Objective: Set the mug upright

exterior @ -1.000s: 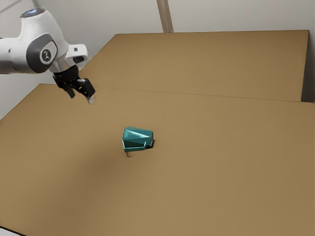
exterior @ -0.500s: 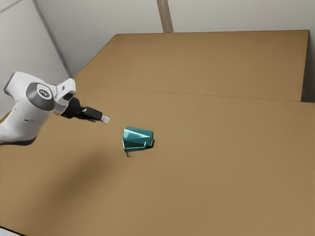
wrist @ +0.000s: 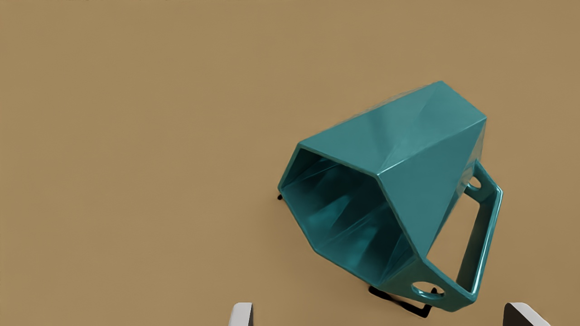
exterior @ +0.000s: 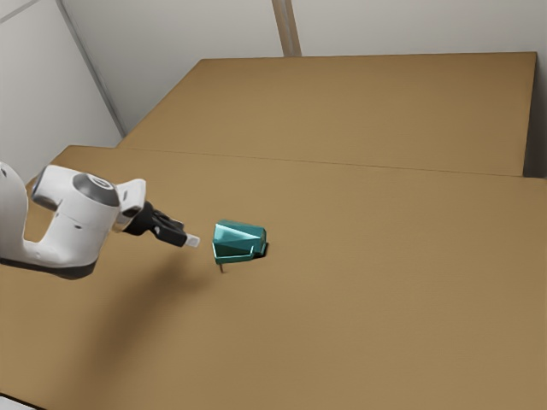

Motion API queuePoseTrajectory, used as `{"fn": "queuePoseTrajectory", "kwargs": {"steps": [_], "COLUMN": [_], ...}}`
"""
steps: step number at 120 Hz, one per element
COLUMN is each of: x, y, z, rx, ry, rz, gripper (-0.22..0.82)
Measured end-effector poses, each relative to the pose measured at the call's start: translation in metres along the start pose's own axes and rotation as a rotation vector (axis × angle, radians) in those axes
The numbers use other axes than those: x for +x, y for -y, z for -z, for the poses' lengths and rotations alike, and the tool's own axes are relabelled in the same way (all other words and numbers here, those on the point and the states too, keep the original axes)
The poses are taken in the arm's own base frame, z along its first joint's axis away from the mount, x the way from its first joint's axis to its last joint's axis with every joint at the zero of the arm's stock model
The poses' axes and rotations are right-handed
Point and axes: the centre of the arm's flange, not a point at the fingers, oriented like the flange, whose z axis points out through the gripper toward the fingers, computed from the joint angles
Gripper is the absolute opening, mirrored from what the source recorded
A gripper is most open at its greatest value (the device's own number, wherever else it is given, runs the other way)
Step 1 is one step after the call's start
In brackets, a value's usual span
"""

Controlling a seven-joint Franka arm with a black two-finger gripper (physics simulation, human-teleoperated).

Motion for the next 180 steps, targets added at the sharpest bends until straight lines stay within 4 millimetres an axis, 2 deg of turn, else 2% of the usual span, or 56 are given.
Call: {"fn": "queuePoseTrajectory", "kwargs": {"steps": [26, 46, 95, 149, 180], "x": [-0.005, -0.002, -0.002, -0.018, -0.015], "y": [0.012, 0.000, -0.013, -0.026, -0.038], "z": [-0.025, -0.040, -0.054, -0.064, -0.077], "rx": [0.004, -0.002, 0.001, 0.026, 0.013], "ry": [-0.039, -0.102, -0.147, -0.226, -0.247], "rz": [-0.071, -0.115, -0.250, -0.156, -0.130], "gripper": [0.60, 0.60, 0.60, 0.60, 0.53]}}
